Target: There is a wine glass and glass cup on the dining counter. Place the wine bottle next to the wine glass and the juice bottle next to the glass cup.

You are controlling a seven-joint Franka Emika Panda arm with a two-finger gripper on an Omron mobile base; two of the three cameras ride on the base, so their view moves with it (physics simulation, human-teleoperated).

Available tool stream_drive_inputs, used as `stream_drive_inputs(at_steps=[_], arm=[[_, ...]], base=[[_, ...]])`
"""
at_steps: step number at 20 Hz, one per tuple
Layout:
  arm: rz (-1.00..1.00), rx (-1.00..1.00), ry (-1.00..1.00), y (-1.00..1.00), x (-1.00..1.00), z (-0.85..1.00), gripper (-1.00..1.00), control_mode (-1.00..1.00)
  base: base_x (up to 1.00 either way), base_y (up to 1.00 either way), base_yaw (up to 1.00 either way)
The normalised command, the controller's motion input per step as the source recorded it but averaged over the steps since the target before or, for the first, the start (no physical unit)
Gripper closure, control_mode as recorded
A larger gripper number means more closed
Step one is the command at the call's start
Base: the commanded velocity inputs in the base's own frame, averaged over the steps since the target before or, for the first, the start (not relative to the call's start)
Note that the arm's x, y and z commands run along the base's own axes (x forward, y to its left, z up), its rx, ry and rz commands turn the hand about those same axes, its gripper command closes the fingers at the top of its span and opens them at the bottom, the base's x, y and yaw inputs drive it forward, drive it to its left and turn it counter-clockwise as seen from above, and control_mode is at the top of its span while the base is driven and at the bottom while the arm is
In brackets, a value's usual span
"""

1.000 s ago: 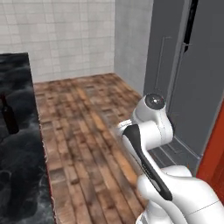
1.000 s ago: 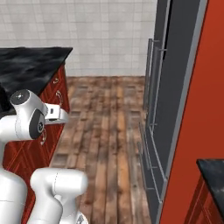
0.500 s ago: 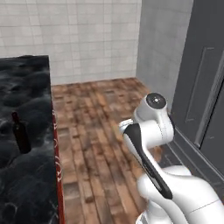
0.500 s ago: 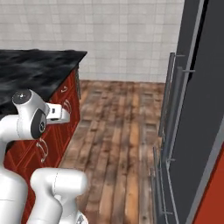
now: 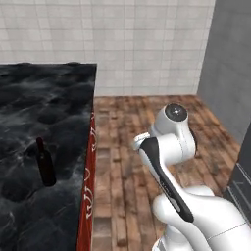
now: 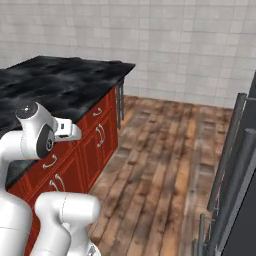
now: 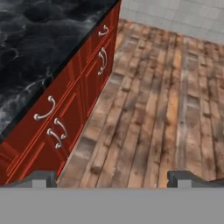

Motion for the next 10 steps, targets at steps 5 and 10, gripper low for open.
stream_drive_inputs(at_steps=[5,10], arm=[[0.00,0.00,0.00,0.00,0.00,0.00,-1.00,1.00],[0.00,0.00,0.00,0.00,0.00,0.00,-1.00,1.00]], base=[[0.66,-0.11,0.45],[0.53,-0.15,0.49]])
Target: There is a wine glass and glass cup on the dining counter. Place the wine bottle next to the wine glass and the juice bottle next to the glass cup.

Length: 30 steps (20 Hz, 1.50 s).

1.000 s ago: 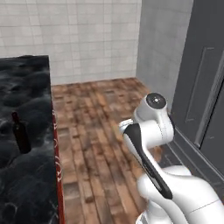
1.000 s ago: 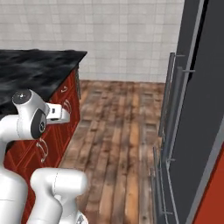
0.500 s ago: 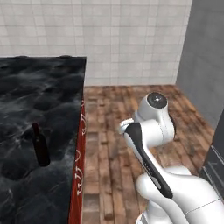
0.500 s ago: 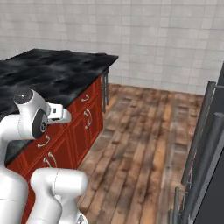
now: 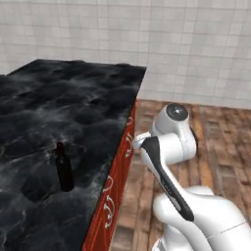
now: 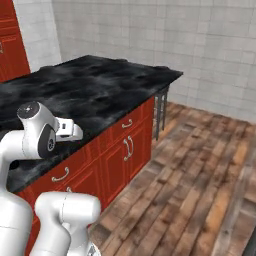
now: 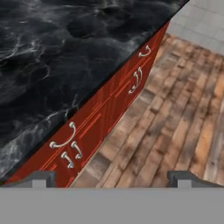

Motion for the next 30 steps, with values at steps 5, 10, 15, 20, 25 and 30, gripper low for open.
stream_drive_inputs(at_steps=[5,10,15,20,25,30], arm=[[0.00,0.00,0.00,0.00,0.00,0.00,-1.00,1.00],[0.00,0.00,0.00,0.00,0.00,0.00,-1.00,1.00],[0.00,0.00,0.00,0.00,0.00,0.00,-1.00,1.00],[0.00,0.00,0.00,0.00,0.00,0.00,-1.00,1.00],[0.00,0.00,0.00,0.00,0.00,0.00,-1.00,1.00],[0.00,0.00,0.00,0.00,0.00,0.00,-1.00,1.00]], base=[[0.28,-0.23,0.36],[0.03,-0.16,0.45],[0.00,-0.14,0.72],[0.00,-0.06,0.58],[0.02,0.00,0.25],[0.14,0.00,0.02]])
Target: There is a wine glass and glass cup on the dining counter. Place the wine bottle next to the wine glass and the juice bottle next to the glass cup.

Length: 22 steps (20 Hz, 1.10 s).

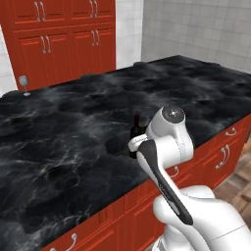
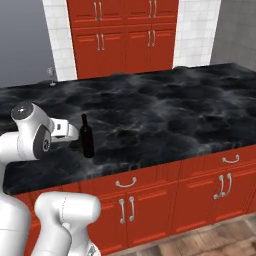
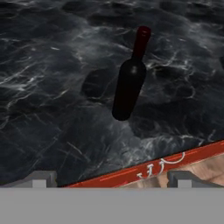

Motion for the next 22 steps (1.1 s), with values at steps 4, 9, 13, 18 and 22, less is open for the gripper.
stream_drive_inputs(at_steps=[4,9,13,18,22], arm=[[0.00,0.00,0.00,0.00,0.00,0.00,-1.00,1.00],[0.00,0.00,0.00,0.00,0.00,0.00,-1.00,1.00],[0.00,0.00,0.00,0.00,0.00,0.00,-1.00,1.00],[0.00,0.00,0.00,0.00,0.00,0.00,-1.00,1.00],[0.00,0.00,0.00,0.00,0.00,0.00,-1.00,1.00]], base=[[0.43,0.00,0.00],[0.38,0.01,0.10],[0.33,0.00,0.35],[0.32,-0.04,0.31],[0.04,-0.02,0.05]])
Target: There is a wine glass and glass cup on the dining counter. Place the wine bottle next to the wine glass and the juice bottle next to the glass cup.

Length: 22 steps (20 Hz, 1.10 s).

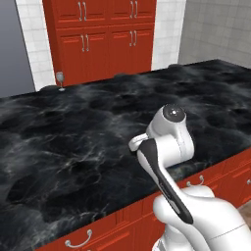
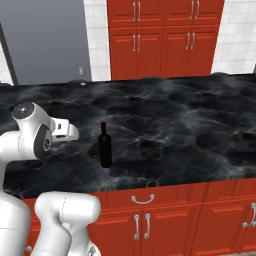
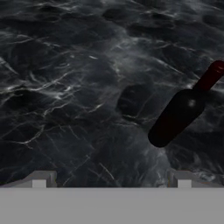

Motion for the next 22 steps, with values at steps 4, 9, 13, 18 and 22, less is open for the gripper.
stream_drive_inputs(at_steps=[4,9,13,18,22], arm=[[0.00,0.00,0.00,0.00,0.00,0.00,-1.00,1.00],[0.00,0.00,0.00,0.00,0.00,0.00,-1.00,1.00],[0.00,0.00,0.00,0.00,0.00,0.00,-1.00,1.00],[-0.06,0.00,0.00,0.02,0.02,0.00,-1.00,-1.00],[-0.58,-0.04,-0.11,0.18,0.22,-0.01,-1.00,-1.00]], base=[[0.00,0.00,0.00],[0.00,0.00,0.00],[0.00,0.00,0.00],[0.01,0.02,-0.08],[0.00,0.00,0.00]])
